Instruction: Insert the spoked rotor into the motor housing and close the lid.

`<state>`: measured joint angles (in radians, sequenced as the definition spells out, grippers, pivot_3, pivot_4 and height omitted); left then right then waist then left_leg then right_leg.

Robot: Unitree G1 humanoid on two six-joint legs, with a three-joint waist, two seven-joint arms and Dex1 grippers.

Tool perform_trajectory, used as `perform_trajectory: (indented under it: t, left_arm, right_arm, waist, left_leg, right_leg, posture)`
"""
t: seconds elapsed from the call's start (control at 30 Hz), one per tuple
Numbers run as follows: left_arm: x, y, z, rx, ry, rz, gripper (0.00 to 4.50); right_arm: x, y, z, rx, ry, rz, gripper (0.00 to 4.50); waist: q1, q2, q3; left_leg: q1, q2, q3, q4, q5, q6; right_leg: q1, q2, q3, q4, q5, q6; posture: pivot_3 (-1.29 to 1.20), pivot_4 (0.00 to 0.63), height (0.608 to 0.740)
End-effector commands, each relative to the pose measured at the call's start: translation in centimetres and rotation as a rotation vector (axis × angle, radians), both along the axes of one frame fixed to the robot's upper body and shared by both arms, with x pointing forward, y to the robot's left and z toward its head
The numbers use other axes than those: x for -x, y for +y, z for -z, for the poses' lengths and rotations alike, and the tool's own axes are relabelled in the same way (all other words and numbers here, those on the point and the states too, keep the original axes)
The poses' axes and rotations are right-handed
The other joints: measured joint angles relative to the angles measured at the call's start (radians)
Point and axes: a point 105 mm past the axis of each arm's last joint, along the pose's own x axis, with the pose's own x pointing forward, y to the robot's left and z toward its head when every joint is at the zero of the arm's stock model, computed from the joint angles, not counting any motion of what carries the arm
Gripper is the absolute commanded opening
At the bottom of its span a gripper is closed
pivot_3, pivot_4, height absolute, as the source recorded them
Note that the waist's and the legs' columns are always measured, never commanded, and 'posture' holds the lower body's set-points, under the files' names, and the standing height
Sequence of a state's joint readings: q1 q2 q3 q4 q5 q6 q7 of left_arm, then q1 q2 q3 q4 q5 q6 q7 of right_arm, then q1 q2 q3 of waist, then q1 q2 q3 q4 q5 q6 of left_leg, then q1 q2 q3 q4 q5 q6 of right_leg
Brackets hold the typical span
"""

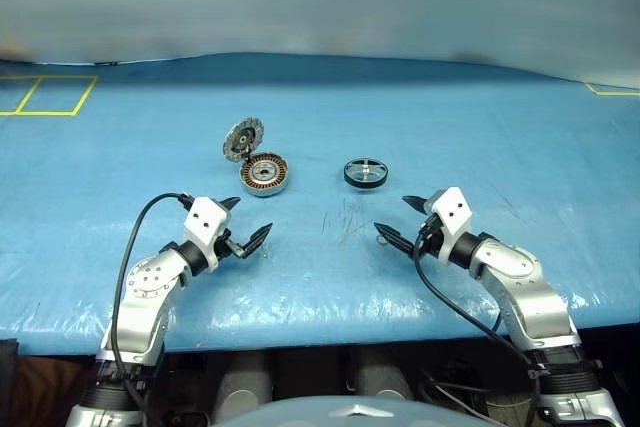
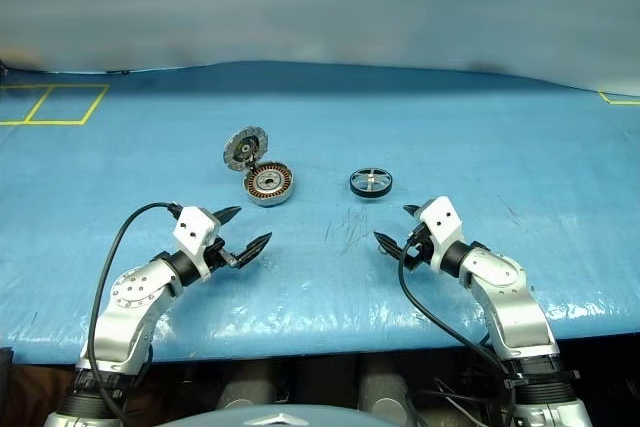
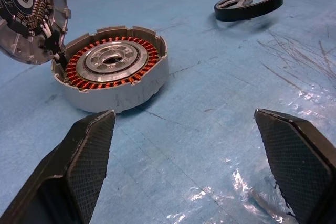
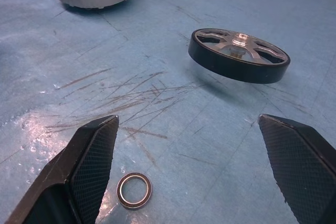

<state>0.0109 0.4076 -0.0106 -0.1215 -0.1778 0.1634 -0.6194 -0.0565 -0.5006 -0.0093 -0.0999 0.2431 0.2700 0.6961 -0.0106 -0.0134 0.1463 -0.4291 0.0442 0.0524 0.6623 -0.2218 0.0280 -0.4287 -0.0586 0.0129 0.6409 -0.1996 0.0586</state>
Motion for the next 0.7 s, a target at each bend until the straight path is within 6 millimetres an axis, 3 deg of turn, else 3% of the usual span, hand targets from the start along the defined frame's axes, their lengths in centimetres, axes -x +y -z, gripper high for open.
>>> perform_trajectory:
  t: [0.03, 0.7]
  left_arm:
    - [0.01, -0.35, -1.26, -0.010, -0.047, 0.022, 4.50]
    - [-0.17, -0.11, -0.84, -0.066, -0.045, 0.011, 4.50]
  right_arm:
    - [-0.06, 0.26, -1.41, -0.001, -0.052, -0.017, 4.49]
    - [0.05, 0.53, -1.30, 0.003, -0.058, -0.017, 4.49]
  waist:
    - [0.000, 0.000, 0.000]
    - [0.000, 0.000, 0.000]
  left_leg:
    - [0.000, 0.000, 0.000, 0.000, 0.000, 0.000]
    - [0.000, 0.000, 0.000, 0.000, 0.000, 0.000]
  right_leg:
    - [0.000, 0.000, 0.000, 0.000, 0.000, 0.000]
    - [0.000, 0.000, 0.000, 0.000, 0.000, 0.000]
  posture:
    - [0.00, 0.150, 0.740]
    - [0.00, 0.150, 0.740]
